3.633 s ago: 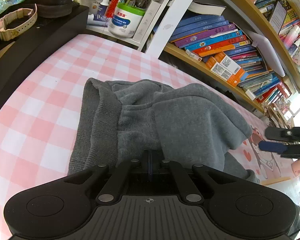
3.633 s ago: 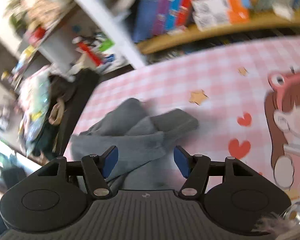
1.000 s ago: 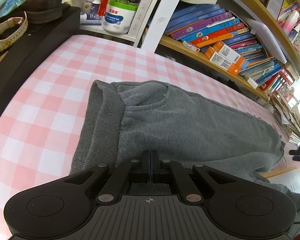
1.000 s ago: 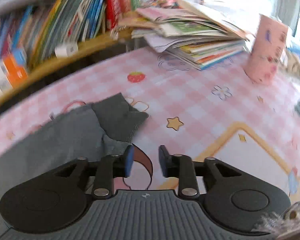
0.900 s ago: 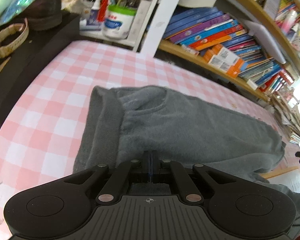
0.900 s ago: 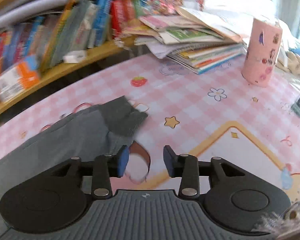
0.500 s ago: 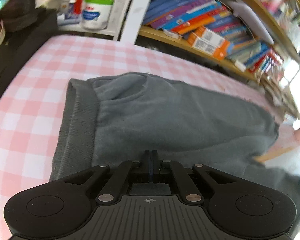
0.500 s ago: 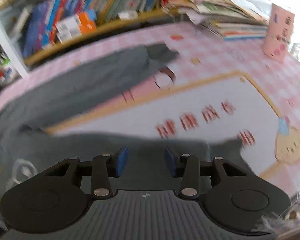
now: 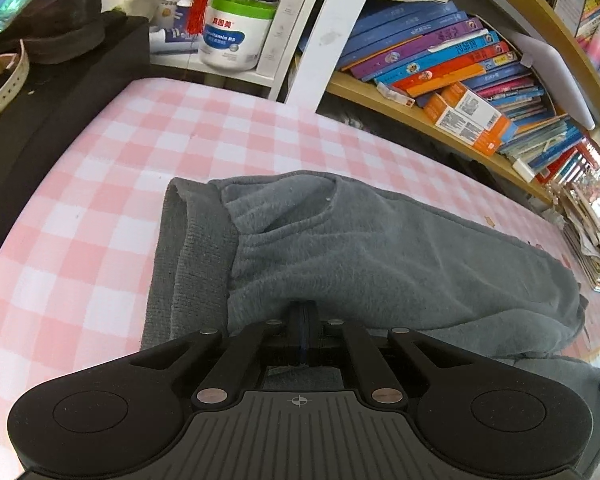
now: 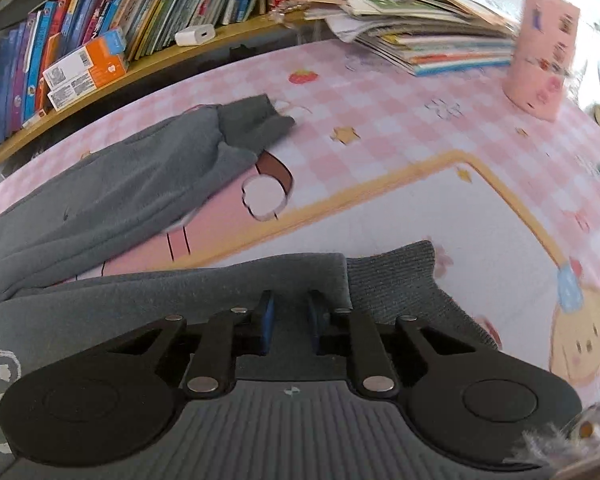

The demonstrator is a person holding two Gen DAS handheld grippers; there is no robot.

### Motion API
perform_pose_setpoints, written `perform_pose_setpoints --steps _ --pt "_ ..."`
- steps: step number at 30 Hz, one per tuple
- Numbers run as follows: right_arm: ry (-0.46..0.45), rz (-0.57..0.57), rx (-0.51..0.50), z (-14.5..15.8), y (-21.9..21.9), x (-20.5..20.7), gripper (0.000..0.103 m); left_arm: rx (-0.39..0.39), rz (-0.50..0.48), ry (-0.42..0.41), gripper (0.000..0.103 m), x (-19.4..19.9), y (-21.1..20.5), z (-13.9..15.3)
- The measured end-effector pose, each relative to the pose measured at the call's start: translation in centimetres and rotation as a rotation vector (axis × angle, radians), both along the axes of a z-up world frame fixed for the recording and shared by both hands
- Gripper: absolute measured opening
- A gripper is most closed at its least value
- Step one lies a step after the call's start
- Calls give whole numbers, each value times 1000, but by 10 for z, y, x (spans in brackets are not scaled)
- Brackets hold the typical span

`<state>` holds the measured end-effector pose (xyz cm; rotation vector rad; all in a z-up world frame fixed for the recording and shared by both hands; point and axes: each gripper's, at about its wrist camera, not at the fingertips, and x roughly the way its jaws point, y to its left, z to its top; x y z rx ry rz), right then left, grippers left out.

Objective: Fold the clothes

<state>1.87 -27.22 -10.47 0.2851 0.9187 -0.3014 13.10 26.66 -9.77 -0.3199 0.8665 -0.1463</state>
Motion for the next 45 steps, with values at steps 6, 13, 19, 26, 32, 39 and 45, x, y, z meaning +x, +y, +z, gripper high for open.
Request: perform_pose_setpoints --steps 6,13,19,26,32,39,45 --pt "-9 36 -15 -3 -2 36 15 19 14 -1 5 25 -1 0" --pt "-1 87 -82 -6 2 64 18 88 5 -1 5 29 -11 4" --pt "-59 99 -115 10 23 30 46 102 1 -40 6 -25 -13 16" --pt "-29 110 -111 -1 30 -21 34 47 -41 -15 6 -91 -18 14" --pt "3 38 -121 4 9 -23 31 73 -103 -1 6 -104 -35 14" --pt "1 6 -188 2 17 -22 31 61 -80 -17 6 -119 -23 17" --pt "14 -146 -337 3 20 -29 36 58 -90 -22 6 -129 -15 18"
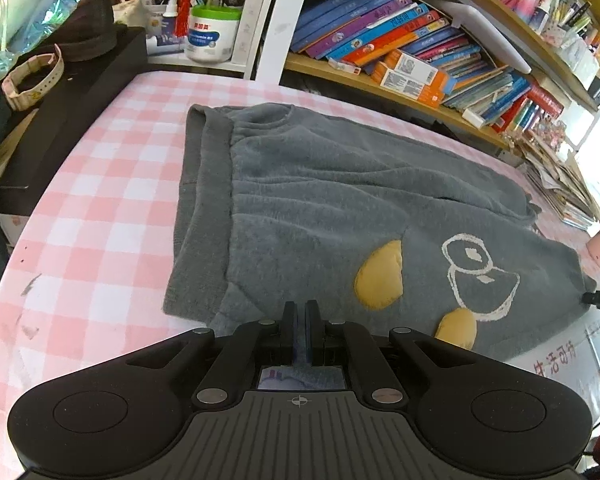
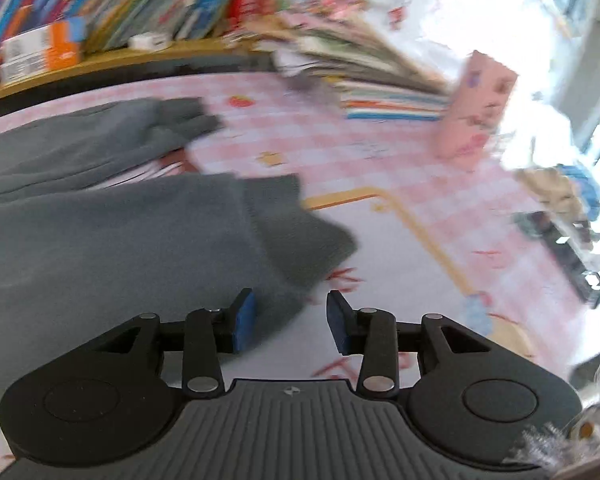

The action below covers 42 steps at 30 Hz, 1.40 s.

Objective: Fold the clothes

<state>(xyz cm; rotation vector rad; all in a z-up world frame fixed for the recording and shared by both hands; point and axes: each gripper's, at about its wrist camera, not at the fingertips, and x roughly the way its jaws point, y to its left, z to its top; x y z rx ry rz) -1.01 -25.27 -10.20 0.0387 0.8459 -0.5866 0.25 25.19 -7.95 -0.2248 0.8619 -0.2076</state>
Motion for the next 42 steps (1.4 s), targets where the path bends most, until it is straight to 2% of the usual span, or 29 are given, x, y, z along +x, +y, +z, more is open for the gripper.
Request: perform_pose_setpoints --steps 2,5,7,14,17,24,42 --pt "-44 -17 24 7 1 -8 35 -3 3 -4 6 -2 3 0" --pt "-130 59 73 17 14 -19 36 -11 14 -11 6 -2 6 1" --pt "-135 120 109 18 26 -18 36 -14 14 -15 6 -2 6 0" --pt "-86 254 193 8 52 -9 38 -34 -43 -17 6 3 -11 1" --pt "-43 280 201 2 57 -11 38 -21 -18 26 5 5 -8 -9" --pt "-28 293 216 1 63 -20 39 -68 105 55 3 0 21 -16" --pt "-23 295 221 2 66 -24 39 -38 96 37 3 1 17 -15"
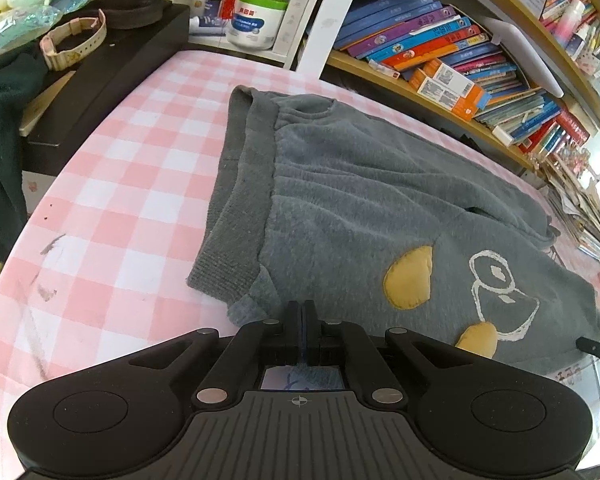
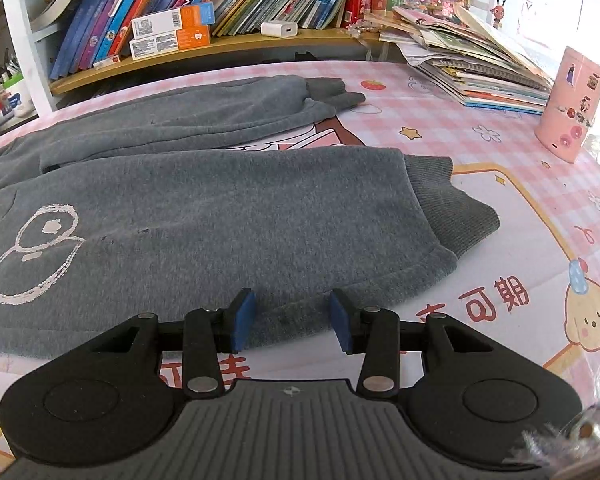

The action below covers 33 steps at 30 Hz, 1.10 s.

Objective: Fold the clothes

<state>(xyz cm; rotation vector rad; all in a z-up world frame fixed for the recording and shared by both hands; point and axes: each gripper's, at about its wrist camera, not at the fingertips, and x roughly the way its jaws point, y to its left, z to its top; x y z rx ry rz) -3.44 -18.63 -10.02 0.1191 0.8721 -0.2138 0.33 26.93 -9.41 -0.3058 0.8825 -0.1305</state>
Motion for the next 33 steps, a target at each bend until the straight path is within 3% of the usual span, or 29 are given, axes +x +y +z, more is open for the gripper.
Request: perform_pose_setpoints --steps 3,5,6,9,12,20,33 --pt "6 -9 7 2 1 1 43 10 -16 -22 4 -2 -3 5" --pt "-20 -37 18 8 1 -2 62 20 -35 -48 5 -4 -7 11" --pt "-45 -52 26 12 3 -6 64 26 -44 -61 10 -5 -8 14" --pt "-105 -74 54 25 7 -14 65 47 -59 -99 25 -8 -13 22" --pt "-127 -55 57 36 17 -18 68 49 -76 -120 32 -7 -17 25" --pt "-136 12 56 46 40 -22 76 59 -140 -132 42 -8 -31 25" --pt "-119 44 79 44 41 -12 77 96 -196 -116 51 -17 -52 21"
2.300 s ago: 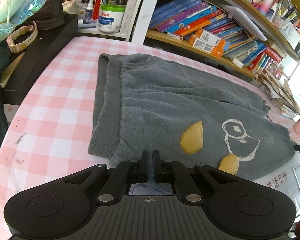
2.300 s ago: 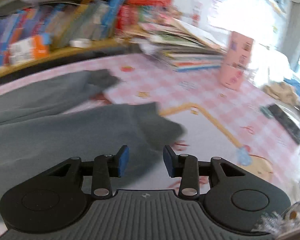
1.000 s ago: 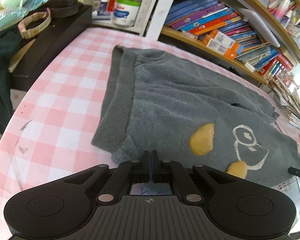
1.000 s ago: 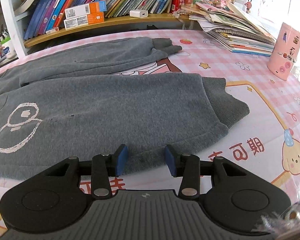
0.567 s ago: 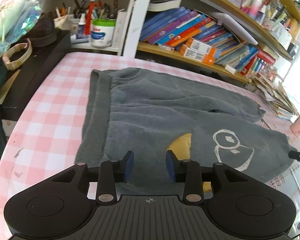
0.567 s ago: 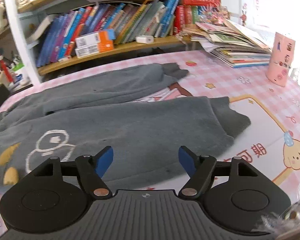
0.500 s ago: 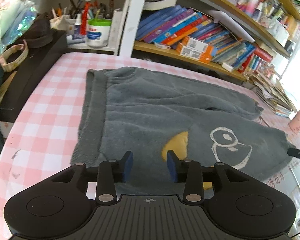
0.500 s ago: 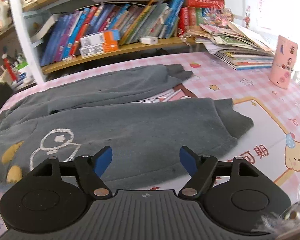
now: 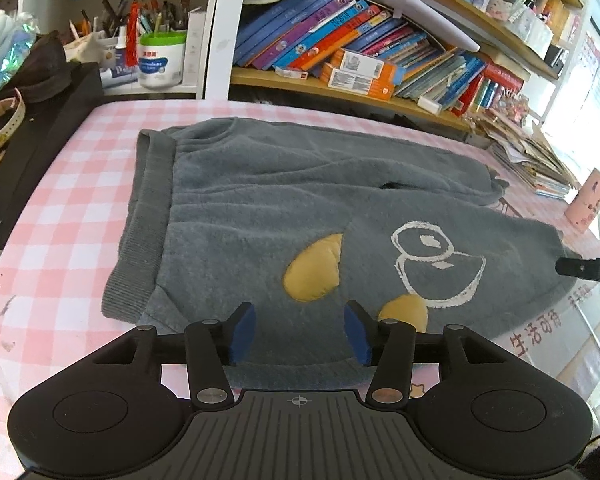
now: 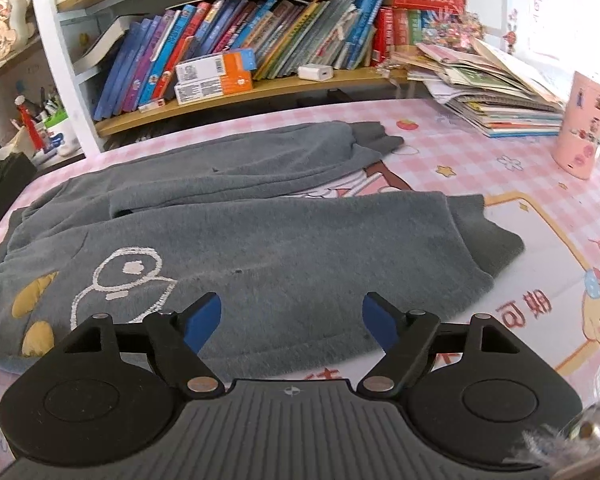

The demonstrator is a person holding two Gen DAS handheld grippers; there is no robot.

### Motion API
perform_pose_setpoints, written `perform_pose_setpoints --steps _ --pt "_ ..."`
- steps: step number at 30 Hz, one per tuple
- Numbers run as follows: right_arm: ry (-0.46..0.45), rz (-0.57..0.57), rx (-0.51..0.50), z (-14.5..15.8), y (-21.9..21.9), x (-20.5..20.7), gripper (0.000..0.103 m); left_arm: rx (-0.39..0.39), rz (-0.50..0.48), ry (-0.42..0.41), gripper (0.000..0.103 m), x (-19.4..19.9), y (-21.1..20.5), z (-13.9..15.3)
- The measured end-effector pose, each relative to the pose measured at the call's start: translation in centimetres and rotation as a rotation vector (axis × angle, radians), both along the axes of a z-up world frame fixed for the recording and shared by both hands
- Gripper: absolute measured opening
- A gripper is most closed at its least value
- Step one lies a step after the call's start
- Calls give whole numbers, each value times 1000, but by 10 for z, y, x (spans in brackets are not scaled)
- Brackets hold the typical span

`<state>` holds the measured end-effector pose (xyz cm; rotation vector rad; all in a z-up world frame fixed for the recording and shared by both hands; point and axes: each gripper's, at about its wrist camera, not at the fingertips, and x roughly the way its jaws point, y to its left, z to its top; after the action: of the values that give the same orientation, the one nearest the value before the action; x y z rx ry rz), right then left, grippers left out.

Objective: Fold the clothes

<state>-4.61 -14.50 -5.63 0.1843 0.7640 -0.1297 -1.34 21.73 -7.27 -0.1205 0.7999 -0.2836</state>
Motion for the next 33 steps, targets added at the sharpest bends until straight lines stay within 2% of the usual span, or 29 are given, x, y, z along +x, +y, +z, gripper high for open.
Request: perform_pose_setpoints --steps 7,12,22,33 --pt "4 80 2 -3 -5 19 78 6 69 15 52 0 -8 -1" --pt "5 108 17 -5 -25 36 78 23 105 10 65 3 -25 1" --pt "16 182 46 -4 -71 74 79 36 237 1 73 18 -52 14" --pt "62 269 83 -27 -96 91 80 76 260 50 75 31 -88 7"
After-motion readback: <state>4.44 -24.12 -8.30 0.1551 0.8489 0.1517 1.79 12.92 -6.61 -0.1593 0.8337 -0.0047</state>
